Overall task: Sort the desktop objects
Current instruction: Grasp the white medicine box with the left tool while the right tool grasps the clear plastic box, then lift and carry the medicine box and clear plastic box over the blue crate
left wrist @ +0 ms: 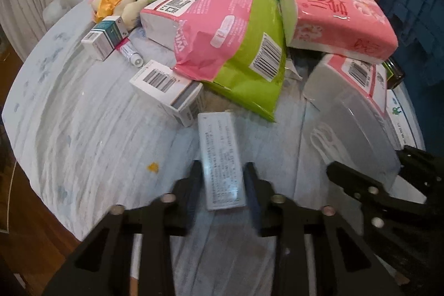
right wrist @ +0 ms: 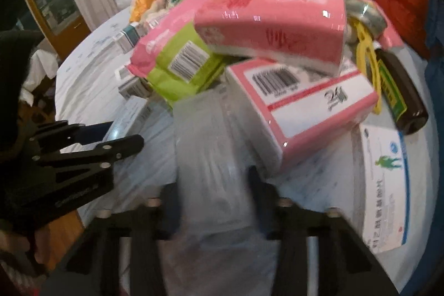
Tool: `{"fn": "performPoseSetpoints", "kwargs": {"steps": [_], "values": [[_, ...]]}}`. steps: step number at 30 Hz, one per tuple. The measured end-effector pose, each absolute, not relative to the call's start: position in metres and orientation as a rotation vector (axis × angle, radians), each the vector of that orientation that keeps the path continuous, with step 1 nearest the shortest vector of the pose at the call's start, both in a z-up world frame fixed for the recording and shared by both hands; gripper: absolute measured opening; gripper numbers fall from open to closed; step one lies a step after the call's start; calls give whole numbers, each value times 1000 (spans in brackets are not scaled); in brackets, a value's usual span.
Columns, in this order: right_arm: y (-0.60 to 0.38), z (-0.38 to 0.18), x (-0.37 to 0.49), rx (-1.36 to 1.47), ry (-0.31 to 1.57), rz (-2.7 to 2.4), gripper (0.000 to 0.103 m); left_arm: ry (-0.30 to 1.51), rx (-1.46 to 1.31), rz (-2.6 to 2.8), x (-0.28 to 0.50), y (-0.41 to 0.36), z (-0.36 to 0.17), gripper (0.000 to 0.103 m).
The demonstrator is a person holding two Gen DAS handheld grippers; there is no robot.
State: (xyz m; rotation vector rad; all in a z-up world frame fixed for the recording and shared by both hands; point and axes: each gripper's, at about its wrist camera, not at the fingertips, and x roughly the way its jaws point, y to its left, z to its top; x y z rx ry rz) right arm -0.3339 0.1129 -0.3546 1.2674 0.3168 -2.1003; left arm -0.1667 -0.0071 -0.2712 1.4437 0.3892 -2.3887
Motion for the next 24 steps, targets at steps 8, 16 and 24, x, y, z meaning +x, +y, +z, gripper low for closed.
{"fn": "performPoseSetpoints", "kwargs": {"steps": [8,16,24], "values": [[115,-312,-320,1165,334,-2160,34,370,1362,-2476,-150,8,-229,25],[122,-242,-314,1012,307,-2265,34,293,1181,-2603,-171,-4,-150,26],[142,-144,-304,800,257,-2467,34,139,969,-2813,-196,-10,-69,25]]}}
